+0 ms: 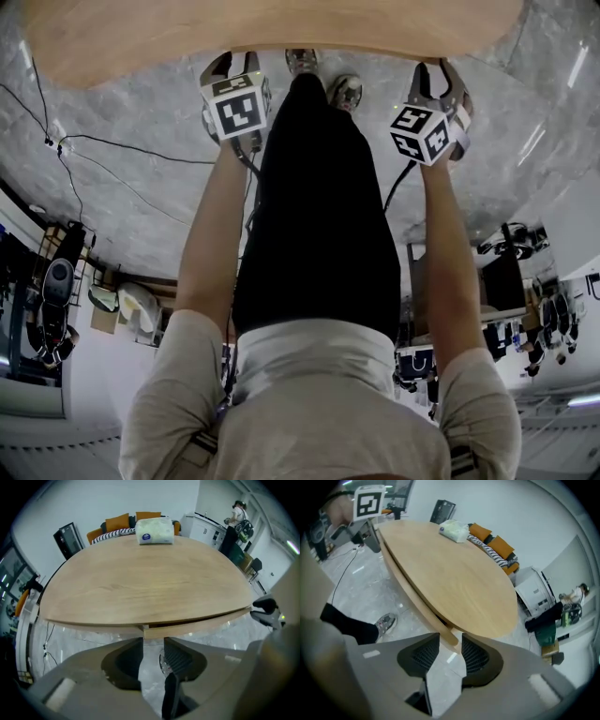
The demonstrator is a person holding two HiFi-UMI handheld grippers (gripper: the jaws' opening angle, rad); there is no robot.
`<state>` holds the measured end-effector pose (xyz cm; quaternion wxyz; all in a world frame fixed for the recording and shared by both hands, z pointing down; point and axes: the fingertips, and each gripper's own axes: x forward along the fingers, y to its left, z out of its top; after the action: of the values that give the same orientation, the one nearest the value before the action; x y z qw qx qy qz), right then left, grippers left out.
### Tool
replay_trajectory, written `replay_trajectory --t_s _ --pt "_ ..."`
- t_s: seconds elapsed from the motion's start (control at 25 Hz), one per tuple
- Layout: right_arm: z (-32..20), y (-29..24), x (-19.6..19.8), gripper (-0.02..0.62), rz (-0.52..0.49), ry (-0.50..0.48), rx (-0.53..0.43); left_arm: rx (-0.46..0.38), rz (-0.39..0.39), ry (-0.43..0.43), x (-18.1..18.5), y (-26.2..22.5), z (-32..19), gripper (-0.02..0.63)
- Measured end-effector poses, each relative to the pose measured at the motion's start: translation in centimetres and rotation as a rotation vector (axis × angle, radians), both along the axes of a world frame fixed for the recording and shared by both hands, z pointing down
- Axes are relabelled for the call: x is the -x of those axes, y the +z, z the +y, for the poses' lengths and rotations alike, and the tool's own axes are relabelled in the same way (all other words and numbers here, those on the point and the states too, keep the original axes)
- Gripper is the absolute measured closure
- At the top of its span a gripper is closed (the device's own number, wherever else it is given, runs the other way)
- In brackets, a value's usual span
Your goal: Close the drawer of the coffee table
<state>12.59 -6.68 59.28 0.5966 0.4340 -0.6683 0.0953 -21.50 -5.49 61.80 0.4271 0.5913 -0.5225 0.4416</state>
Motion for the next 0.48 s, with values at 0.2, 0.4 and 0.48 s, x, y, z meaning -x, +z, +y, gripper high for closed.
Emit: replay_trajectory --t_s 0.2,0.4,0.48 --pt "0.2 0.3 -1.1 0.423 -0.209 0.308 -0.038 -0.016 0.038 -0.066 -0.3 0.1 0.0 0.446" --pt "0.0 0.0 -1.0 0.426 -0.264 0.371 -0.053 -0.017 0.081 -0.141 0.1 0.3 -0.1 0.448" --pt "-0.2 0.2 -1.1 0.426 -0.278 0.372 -0.051 -0.006 0.083 -0.161 0.1 0.8 -0.3 0.448"
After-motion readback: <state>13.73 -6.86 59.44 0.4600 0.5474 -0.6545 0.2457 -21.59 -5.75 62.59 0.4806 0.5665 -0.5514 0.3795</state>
